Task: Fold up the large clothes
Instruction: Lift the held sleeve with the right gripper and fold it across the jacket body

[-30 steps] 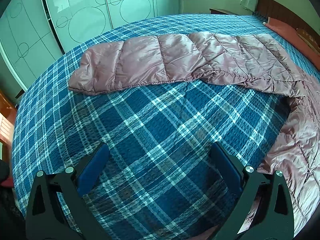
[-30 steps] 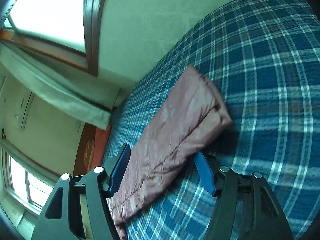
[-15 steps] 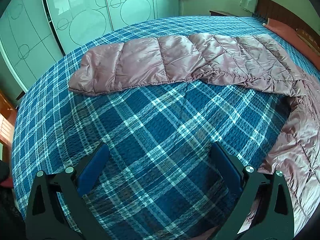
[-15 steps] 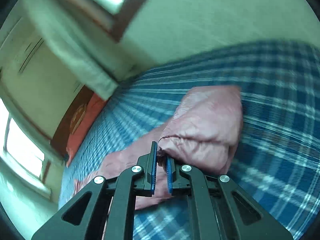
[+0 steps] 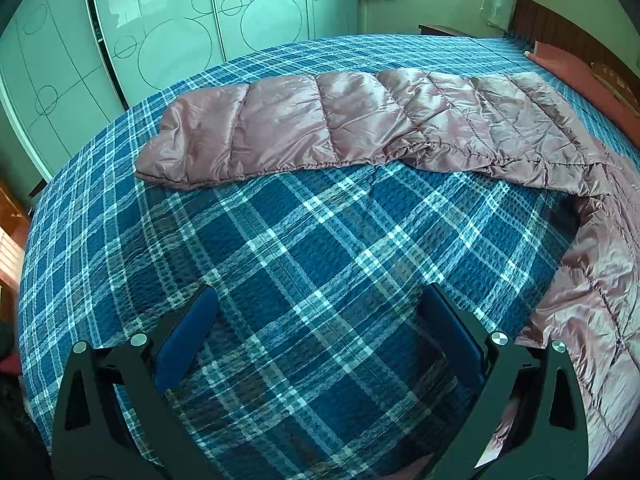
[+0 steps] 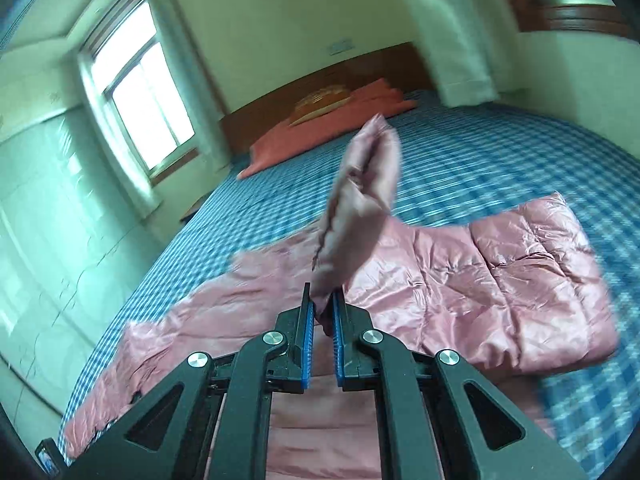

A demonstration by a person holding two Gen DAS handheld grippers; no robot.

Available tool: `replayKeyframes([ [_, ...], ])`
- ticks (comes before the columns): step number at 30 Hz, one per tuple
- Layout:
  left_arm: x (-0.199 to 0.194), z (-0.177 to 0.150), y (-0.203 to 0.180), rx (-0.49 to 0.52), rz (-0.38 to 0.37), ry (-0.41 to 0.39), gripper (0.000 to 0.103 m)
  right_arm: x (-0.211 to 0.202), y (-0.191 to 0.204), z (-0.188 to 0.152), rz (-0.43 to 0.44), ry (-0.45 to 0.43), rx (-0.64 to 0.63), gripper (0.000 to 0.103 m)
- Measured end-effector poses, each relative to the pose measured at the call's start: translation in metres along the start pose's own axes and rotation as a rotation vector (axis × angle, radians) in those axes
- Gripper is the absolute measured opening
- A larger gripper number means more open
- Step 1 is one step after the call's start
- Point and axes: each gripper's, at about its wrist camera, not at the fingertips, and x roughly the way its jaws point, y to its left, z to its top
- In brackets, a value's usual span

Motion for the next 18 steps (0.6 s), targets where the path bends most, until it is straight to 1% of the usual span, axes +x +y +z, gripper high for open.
replayKeyframes([
  [3,0.001,0.0,0.001,-0.002,-0.002,-0.003,0.101,0.031,0.046,-0.015,0.053,0.066,-0.049,0.008],
  [6,0.002,0.001,0.002,-0.003,-0.002,-0.004,0.101,0.061,0.085,-0.032,0.081,0.128,-0.105,0.008],
  [8,0.002,0.001,0.002,-0.003,-0.002,-0.004,0.101,0.075,0.104,-0.05,0.095,0.172,-0.139,0.008],
  [10,0.001,-0.001,0.001,-0.004,-0.002,-0.005,0.101,0.085,0.106,-0.063,0.105,0.207,-0.156,0.008],
  [12,0.001,-0.001,0.001,-0.003,-0.002,-0.005,0.101,0.097,0.117,-0.072,0.108,0.237,-0.168,0.008],
  [15,0.001,-0.001,0.001,-0.003,-0.001,-0.006,0.101,0.11,0.121,-0.082,0.111,0.309,-0.182,0.009],
  [17,0.0,-0.001,0.001,-0.003,-0.001,-0.006,0.101,0.116,0.122,-0.091,0.119,0.362,-0.196,0.015],
  [18,0.001,-0.001,0.001,-0.003,0.0,-0.007,0.101,0.115,0.121,-0.093,0.134,0.379,-0.2,0.024],
])
